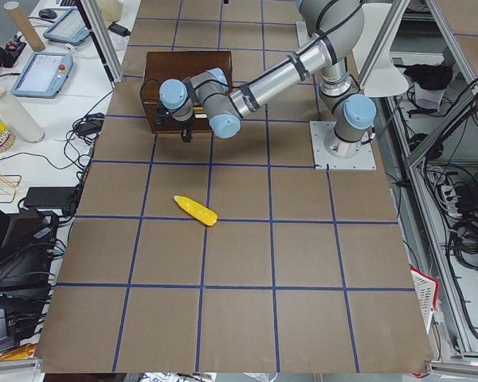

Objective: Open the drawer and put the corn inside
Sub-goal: 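Lower the left gripper and grasp the white drawer handle, then pull the drawer open by its handle with the left gripper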

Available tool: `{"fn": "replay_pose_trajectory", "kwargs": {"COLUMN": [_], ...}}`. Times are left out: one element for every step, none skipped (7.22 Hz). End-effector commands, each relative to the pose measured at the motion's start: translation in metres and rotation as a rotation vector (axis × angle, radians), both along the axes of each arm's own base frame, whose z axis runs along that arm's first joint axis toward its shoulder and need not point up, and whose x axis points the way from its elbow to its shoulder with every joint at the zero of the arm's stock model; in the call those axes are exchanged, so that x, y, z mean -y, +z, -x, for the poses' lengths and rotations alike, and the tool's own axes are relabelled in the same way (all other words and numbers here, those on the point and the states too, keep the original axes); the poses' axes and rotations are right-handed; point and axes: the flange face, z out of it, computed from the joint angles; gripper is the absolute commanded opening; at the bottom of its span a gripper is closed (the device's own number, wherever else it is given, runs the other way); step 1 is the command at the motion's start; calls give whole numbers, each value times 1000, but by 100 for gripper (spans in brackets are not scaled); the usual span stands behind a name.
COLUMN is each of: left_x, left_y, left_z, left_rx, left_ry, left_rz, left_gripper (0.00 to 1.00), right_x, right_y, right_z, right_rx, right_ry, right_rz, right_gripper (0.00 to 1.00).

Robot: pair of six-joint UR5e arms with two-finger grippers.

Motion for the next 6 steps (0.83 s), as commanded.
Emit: {"fn": "replay_pose_trajectory", "kwargs": {"left_x": [1,1,0,-1,-2,-2], "left_y": [1,1,1,1,1,2], "left_z": [-2,-2,-5,-11,-19,-22], "left_rx": [3,4,4,4,3,3], "left_ry": [-2,-2,3,-14,-10,-24], "left_rz": [3,3,3,11,14,19], "left_gripper": [100,100,100,100,100,100], "right_x": [0,0,0,0,0,0], "right_y": [0,0,0,0,0,0], "right_z": [0,0,0,0,0,0], "right_rx": [1,-1,1,-1,-1,-1], "right_ry": [0,0,0,0,0,0], "right_rz": [1,1,0,0,0,0], "right_gripper": [100,100,100,100,100,100]}}
